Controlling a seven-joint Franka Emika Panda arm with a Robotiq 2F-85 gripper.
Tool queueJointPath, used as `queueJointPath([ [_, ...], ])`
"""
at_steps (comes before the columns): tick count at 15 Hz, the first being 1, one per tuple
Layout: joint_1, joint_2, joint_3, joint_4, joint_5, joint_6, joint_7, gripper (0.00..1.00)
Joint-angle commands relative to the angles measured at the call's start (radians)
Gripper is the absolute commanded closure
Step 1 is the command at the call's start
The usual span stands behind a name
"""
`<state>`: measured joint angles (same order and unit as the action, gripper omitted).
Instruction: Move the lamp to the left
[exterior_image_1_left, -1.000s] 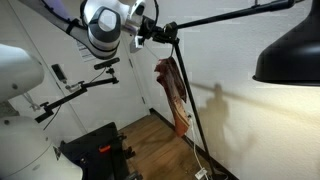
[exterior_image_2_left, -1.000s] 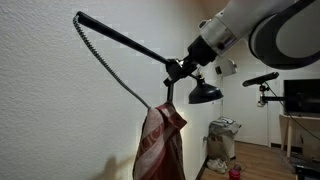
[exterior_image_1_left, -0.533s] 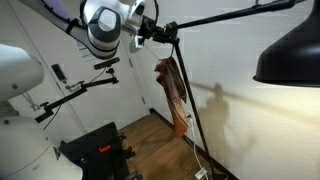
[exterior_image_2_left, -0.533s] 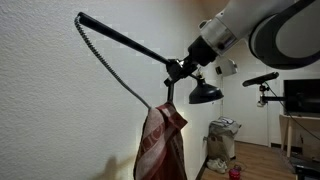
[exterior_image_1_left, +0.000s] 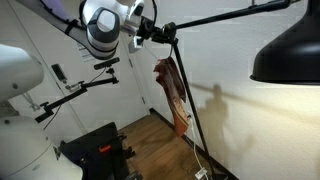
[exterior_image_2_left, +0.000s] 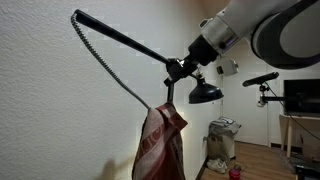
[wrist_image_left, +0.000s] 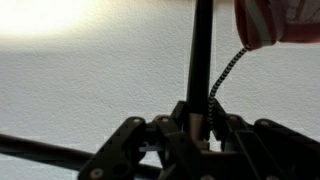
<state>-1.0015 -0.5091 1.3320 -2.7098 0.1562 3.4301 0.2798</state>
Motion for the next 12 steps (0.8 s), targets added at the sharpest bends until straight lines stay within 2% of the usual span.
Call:
queueJointPath([
  [1, 0.072, -0.041, -0.029, 0.037, 0.065, 0.014, 0.009, 0.93],
  [8, 0.122, -0.064, -0.094, 0.053, 0.128, -0.035, 0.035, 0.93],
  [10, 0.173, -0.067, -0.144, 0.047, 0.133, -0.053, 0.033, 0.93],
  [12, 0.266, -0.071, -0.218, 0.013, 0.129, -0.067, 0.025, 0.93],
])
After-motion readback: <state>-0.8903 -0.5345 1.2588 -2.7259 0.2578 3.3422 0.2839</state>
